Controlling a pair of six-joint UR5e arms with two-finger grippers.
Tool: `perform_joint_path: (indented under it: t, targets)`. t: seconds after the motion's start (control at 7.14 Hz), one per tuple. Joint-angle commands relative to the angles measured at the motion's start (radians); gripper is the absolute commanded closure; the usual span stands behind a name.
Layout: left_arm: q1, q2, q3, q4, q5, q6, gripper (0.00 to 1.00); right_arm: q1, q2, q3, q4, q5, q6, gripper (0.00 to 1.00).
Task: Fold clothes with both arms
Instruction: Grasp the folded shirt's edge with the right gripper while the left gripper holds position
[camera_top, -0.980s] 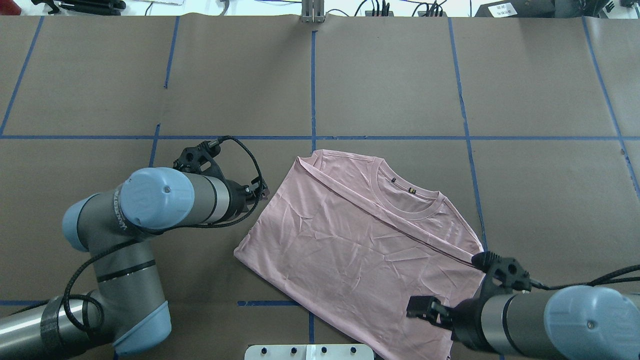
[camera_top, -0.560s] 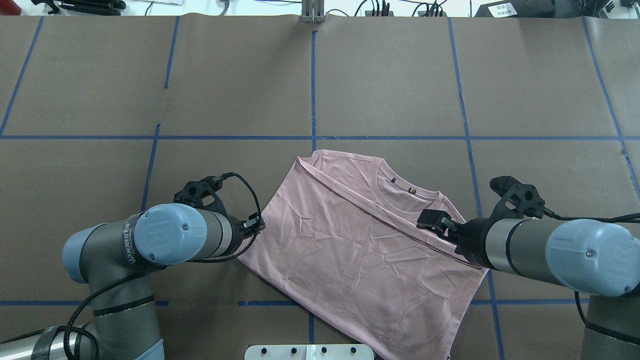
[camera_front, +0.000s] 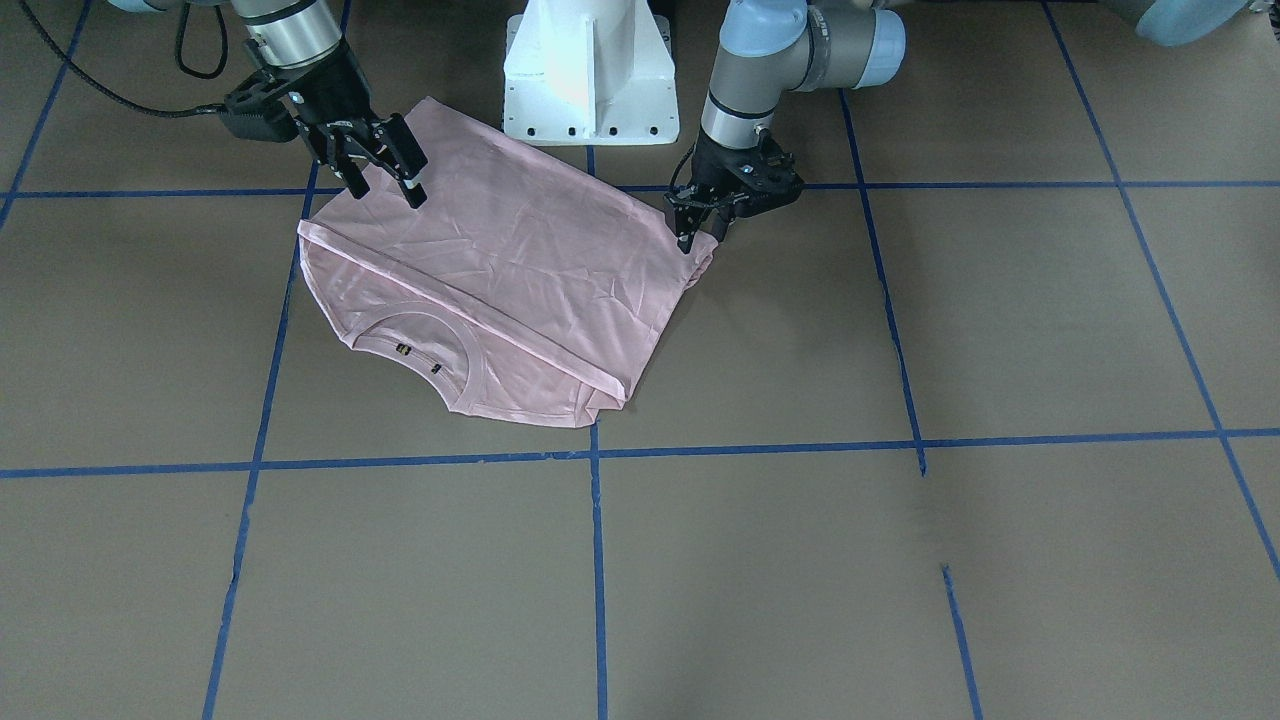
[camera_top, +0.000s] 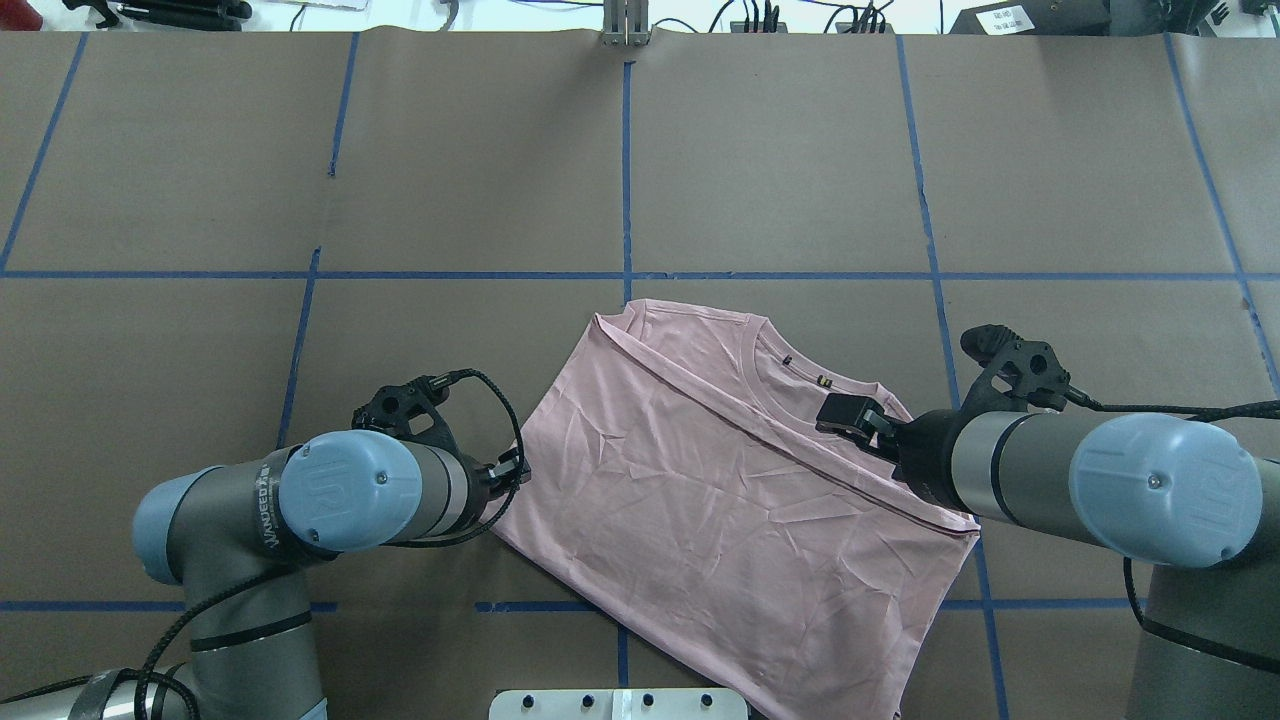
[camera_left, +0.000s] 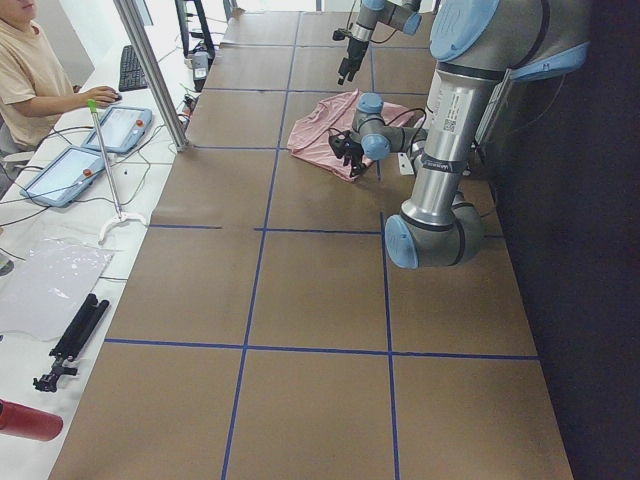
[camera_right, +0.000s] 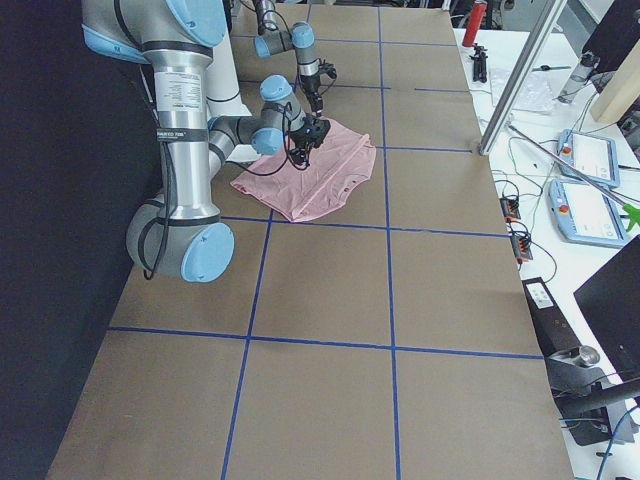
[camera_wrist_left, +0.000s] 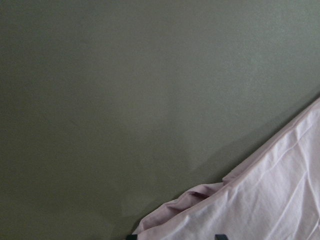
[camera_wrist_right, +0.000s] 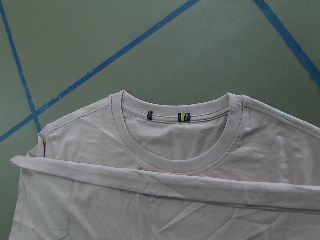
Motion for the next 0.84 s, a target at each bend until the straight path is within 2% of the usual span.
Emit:
perform_joint_path:
  t: [0.0,0.42,0.56,0.7]
  targets:
    - [0.018,0.002,0.007,0.000,0.000,0.000,0.40,0.000,0.001,-0.003,-0.003,0.001,0.000,0.00]
    - [0.024,0.031,0.003,0.000,0.000,0.000,0.40,-0.001,0.004,-0.012,-0.001,0.001,0.000,0.00]
    - [0.027,0.031,0.003,0.000,0.000,0.000,0.44,-0.001,0.004,-0.012,-0.001,0.001,0.001,0.00]
    - [0.027,0.031,0.003,0.000,0.000,-0.002,0.57,-0.001,0.004,-0.012,-0.001,0.001,0.001,0.00]
